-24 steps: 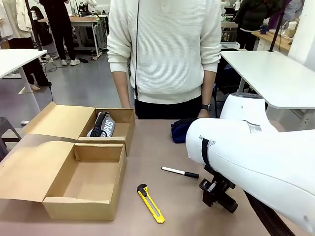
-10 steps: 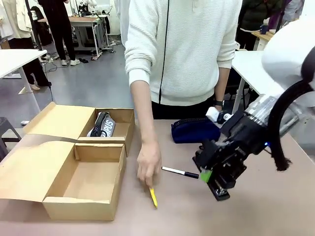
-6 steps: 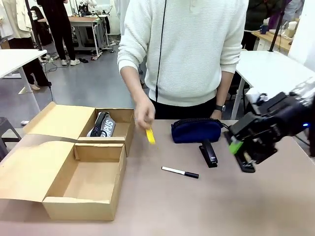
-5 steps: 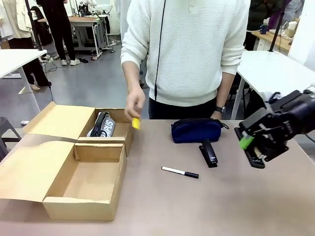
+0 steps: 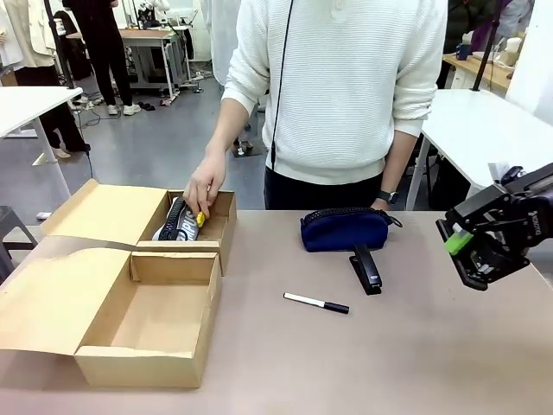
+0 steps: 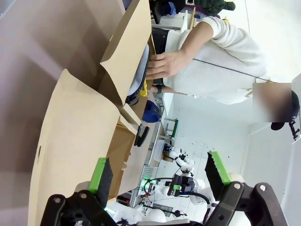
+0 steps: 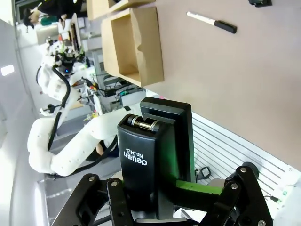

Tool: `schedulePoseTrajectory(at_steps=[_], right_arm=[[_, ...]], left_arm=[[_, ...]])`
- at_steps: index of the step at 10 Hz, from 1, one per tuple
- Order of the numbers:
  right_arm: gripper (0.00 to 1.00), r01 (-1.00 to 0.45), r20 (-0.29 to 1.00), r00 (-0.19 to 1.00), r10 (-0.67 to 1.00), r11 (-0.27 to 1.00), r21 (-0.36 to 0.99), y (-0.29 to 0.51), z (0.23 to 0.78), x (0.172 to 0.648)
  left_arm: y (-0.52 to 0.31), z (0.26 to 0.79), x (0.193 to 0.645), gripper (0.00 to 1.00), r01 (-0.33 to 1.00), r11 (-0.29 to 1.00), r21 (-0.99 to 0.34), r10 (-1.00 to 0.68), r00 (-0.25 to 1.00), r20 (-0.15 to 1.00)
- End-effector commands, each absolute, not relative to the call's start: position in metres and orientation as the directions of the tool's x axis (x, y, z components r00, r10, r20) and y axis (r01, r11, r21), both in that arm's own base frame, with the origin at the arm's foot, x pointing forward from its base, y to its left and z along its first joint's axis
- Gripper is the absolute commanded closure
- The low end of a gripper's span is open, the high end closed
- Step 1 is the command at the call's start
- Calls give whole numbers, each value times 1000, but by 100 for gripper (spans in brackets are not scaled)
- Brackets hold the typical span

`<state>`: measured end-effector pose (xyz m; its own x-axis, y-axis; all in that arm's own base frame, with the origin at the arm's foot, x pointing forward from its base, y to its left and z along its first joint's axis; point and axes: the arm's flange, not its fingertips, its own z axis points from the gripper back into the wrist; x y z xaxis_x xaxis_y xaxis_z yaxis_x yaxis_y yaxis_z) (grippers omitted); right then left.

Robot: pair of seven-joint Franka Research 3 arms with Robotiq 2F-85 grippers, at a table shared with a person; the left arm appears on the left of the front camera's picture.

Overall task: Place items inside the box.
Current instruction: Pick up a Pencil pouch or Stapler and place it inside the Mailer Box closest to the robot.

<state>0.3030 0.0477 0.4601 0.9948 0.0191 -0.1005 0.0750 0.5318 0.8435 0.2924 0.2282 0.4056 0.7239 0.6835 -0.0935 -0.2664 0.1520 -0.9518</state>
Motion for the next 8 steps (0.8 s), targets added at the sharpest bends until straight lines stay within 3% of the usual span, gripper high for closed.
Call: schedulePoseTrajectory(at_steps=[1, 8], right_arm=[[87, -14, -47, 994, 97, 543, 840, 111, 433, 265], [87, -14, -177, 934, 312, 524, 851, 376, 424, 297]], left_arm=[[229, 406, 290, 0, -250, 164, -954, 672, 736, -77], [229, 406, 290, 0, -250, 164, -954, 672, 736, -77]])
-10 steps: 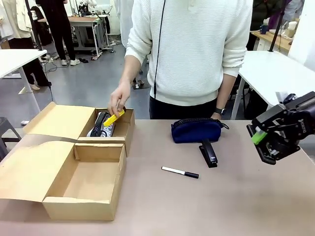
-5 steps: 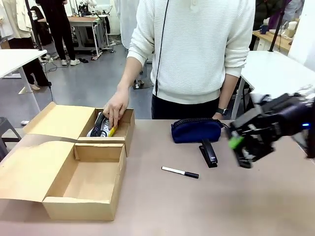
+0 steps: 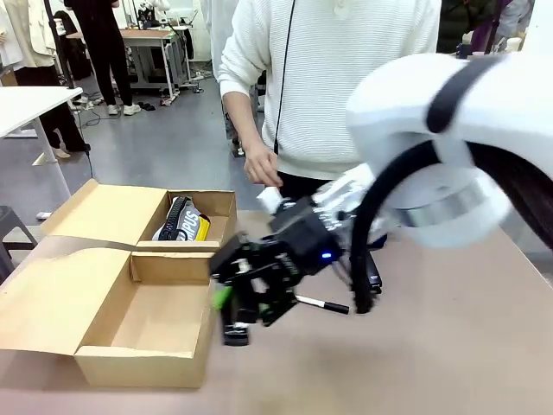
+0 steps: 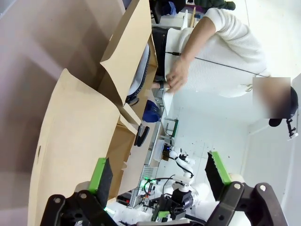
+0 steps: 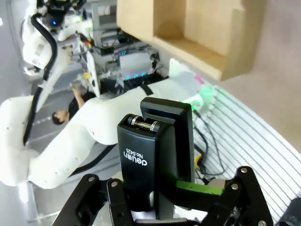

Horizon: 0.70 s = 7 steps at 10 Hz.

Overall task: Place items inside the box.
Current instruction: Pick up a Pencil pouch or Stapler and place it inside the Mailer Box closest to the robot.

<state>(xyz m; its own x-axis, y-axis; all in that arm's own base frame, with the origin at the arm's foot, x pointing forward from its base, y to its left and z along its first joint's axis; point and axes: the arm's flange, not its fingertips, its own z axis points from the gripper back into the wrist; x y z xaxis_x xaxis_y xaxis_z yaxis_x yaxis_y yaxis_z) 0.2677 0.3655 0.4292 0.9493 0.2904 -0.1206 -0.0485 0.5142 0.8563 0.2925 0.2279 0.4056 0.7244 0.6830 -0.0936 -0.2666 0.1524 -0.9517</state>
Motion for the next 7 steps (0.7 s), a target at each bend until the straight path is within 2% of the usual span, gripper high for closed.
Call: schedulePoseTrajectory(at_steps=[1, 5, 7], right_arm=[[87, -55, -98, 960, 261, 522, 851, 336, 433, 268], [87, -34, -116, 965, 235, 551, 834, 365, 421, 273], [87, -57, -83, 971, 224, 554, 831, 407, 419, 299]], left_arm=[[229, 406, 290, 0, -250, 164, -954, 672, 736, -77], [229, 406, 290, 0, -250, 164, -954, 672, 736, -77], [229, 406, 290, 0, -250, 164, -954, 672, 736, -77]])
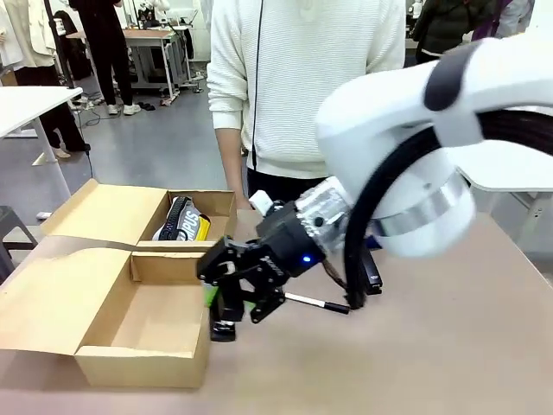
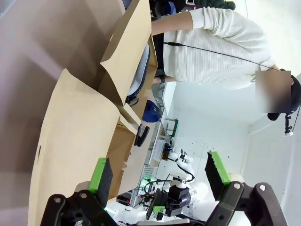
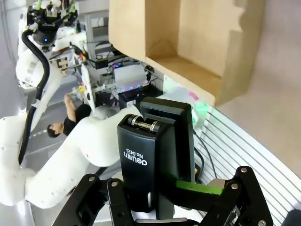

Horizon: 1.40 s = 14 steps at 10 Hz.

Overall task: Place items inside the box.
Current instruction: Pick up a Pencil pouch or Stapler and place it inside the Mailer Box closest to the robot.

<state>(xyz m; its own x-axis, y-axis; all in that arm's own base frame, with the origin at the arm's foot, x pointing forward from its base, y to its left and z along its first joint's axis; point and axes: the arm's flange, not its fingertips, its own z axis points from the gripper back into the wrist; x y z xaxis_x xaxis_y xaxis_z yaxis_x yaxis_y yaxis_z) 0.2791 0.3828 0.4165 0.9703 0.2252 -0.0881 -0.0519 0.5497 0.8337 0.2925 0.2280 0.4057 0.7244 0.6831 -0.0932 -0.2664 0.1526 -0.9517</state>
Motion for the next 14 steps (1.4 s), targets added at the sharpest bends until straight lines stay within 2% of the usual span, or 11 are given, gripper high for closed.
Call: schedulePoseTrajectory(at_steps=[1, 3, 6, 11, 14], right_arm=[[87, -62, -97, 964, 246, 567, 821, 428, 416, 311], [87, -79, -128, 949, 288, 609, 789, 472, 403, 329], [87, -78, -164, 950, 265, 711, 699, 527, 384, 348], [87, -27, -84, 990, 116, 726, 687, 547, 371, 343], [87, -5, -97, 991, 89, 762, 648, 567, 358, 351]], left_arm=[[229, 406, 290, 0, -250, 164, -954, 672, 736, -77], [229, 406, 290, 0, -250, 164, -954, 672, 736, -77], [229, 406, 290, 0, -250, 164, -954, 672, 736, -77], [229, 406, 290, 0, -250, 164, -954, 672, 736, -77], [229, 406, 290, 0, -250, 164, -954, 672, 736, -77]])
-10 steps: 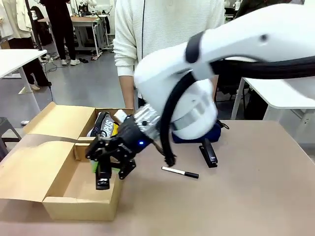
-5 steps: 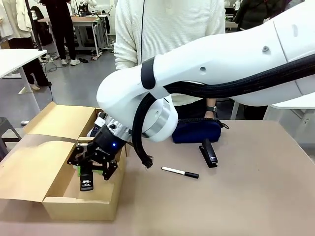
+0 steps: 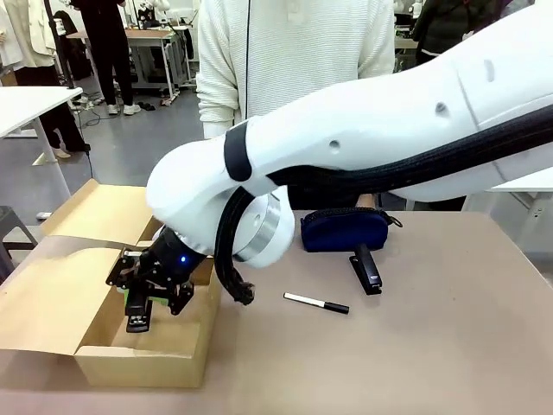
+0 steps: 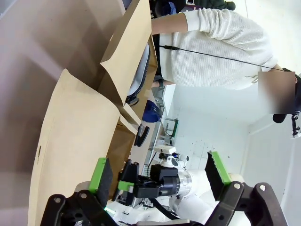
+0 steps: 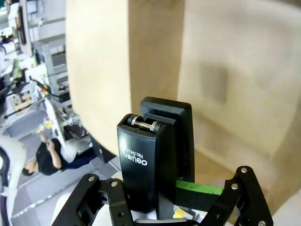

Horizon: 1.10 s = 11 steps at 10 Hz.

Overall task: Place items inside the box.
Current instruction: Pick up a Pencil pouch or Stapler and place it inside the Mailer Box closest to the robot.

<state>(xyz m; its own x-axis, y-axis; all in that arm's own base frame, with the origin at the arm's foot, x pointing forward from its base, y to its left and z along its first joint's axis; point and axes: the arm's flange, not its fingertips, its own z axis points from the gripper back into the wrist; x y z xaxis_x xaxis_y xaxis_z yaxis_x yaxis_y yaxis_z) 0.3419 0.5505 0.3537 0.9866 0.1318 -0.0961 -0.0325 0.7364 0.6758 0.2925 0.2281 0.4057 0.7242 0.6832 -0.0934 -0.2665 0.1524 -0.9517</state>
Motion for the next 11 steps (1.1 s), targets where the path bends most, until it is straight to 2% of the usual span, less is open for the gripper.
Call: schedulePoseTrajectory(at_steps=[1, 4, 5, 6, 7, 9, 10, 11], right_arm=[[87, 3, -110, 990, 88, 765, 644, 566, 356, 352], [87, 12, -112, 991, 78, 766, 643, 567, 354, 355], [47, 10, -120, 989, 89, 762, 647, 566, 353, 354], [29, 13, -128, 987, 93, 761, 648, 564, 351, 354], [0, 14, -130, 987, 92, 760, 650, 564, 352, 354], [0, 14, -126, 988, 89, 760, 650, 564, 352, 354], [6, 12, -125, 988, 91, 762, 647, 564, 353, 353], [0, 3, -116, 989, 95, 765, 644, 564, 354, 352]], left_arm=[[229, 406, 290, 0, -250, 164, -954, 672, 736, -77], [229, 406, 290, 0, -250, 164, -954, 672, 736, -77], [229, 406, 290, 0, -250, 164, -954, 672, 736, -77], [229, 406, 290, 0, -250, 164, -954, 672, 736, -77], [229, 406, 290, 0, -250, 164, -954, 672, 736, -77], [229, 406, 290, 0, -250, 164, -954, 672, 736, -77], [229, 406, 290, 0, -250, 164, -954, 672, 736, -77], [229, 406, 290, 0, -250, 164, -954, 672, 736, -77]])
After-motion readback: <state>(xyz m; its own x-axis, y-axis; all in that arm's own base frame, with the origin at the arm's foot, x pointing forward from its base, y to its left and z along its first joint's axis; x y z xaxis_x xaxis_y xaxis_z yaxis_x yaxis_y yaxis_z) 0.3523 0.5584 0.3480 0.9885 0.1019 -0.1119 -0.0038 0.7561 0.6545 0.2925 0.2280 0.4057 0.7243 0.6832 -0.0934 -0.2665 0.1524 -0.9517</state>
